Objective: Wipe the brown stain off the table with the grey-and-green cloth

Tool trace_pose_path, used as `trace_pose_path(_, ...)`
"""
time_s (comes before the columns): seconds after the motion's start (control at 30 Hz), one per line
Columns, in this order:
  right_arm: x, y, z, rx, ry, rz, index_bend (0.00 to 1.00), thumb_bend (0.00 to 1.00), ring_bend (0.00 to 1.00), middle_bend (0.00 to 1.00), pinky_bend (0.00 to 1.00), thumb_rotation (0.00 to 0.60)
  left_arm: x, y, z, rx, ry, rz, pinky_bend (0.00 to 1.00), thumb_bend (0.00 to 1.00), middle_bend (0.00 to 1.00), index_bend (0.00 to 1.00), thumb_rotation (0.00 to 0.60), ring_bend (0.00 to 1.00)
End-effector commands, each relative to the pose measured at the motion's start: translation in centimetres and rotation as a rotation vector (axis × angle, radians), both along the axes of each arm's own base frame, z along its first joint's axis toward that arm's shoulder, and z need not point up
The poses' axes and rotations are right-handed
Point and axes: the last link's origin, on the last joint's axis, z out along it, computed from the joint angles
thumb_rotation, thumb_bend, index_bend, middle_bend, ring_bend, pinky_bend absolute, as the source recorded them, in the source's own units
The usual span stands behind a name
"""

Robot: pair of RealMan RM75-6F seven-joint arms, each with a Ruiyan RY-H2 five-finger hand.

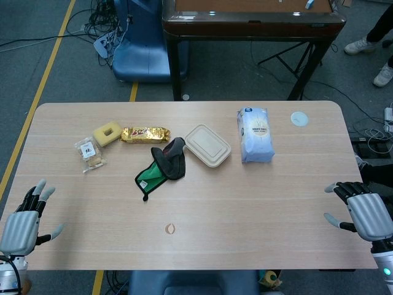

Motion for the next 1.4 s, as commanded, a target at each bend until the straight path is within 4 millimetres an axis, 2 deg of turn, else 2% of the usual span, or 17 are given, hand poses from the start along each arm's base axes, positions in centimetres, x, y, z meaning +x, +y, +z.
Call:
trace_pose_path(0.03,0.0,0.0,0.0,0.001,0.0,0.0,0.37,0.25,0.31,0.36,0.29,0.6,0.0,0.0,0.0,-0.001,-0.001,0.001,0.28,0.17,0.0,0.13,0.6,0.03)
trace_pose_path(0.23,0.2,-0.1,0.4,-0.016,0.002,0.009,0.37,0.25,0.31,0.36,0.29,0.6,0.1,0.0,0.2,0.002,-0.002,-0.01,0.28,0.17,0.0,0.13,0.6,0.03)
trace_pose_path(0.43,0.8,-0.2,1.2,-0.049,0.007,0.033,0.37,0.25,0.31,0.36,0.29,0.6,1.2,1.1,0.1,-0.03,-0.025,-0.066,0.28,0.17,0.0,0.13,0.6,0.03)
trace_pose_path(0.8,1.8,0.1,2.3,-0.089,0.02,0.055,0.37,0.25,0.31,0.36,0.29,0.6,5.7,6.7,-1.8,-0.215,-0.012,-0.311,0.28,0.17,0.0,0.13,0.6,0.04)
trace_pose_path(1.03,1.9,0.5,2.6,-0.101,0.024,0.049,0.37,0.25,0.31,0.36,0.29,0.6,8.8,10.4,-4.6,-0.352,-0.06,-0.404,0.22,0.17,0.03,0.13,0.6,0.06)
trace_pose_path(1.23,1.8,0.7,2.5,-0.102,0.021,0.041,0.37,0.25,0.31,0.36,0.29,0.6,11.5,13.1,-7.3,-0.441,-0.11,-0.447,0.14,0.17,0.05,0.18,0.6,0.06)
trace_pose_path(1.3,1.8,0.8,2.4,-0.1,0.022,0.041,0.37,0.25,0.31,0.36,0.29,0.6,12.2,13.7,-8.2,-0.467,-0.095,-0.455,0.1,0.17,0.05,0.18,0.563,0.06)
trace_pose_path(1.37,1.8,0.9,2.5,-0.102,0.024,0.042,0.37,0.25,0.31,0.36,0.29,0.6,13.0,14.3,-9.0,-0.496,-0.071,-0.464,0.06,0.15,0.05,0.18,0.414,0.04)
trace_pose_path(1.4,1.8,0.9,2.5,-0.103,0.024,0.041,0.37,0.25,0.31,0.36,0.29,0.6,13.3,14.6,-9.4,-0.508,-0.056,-0.469,0.05,0.15,0.05,0.18,0.37,0.03)
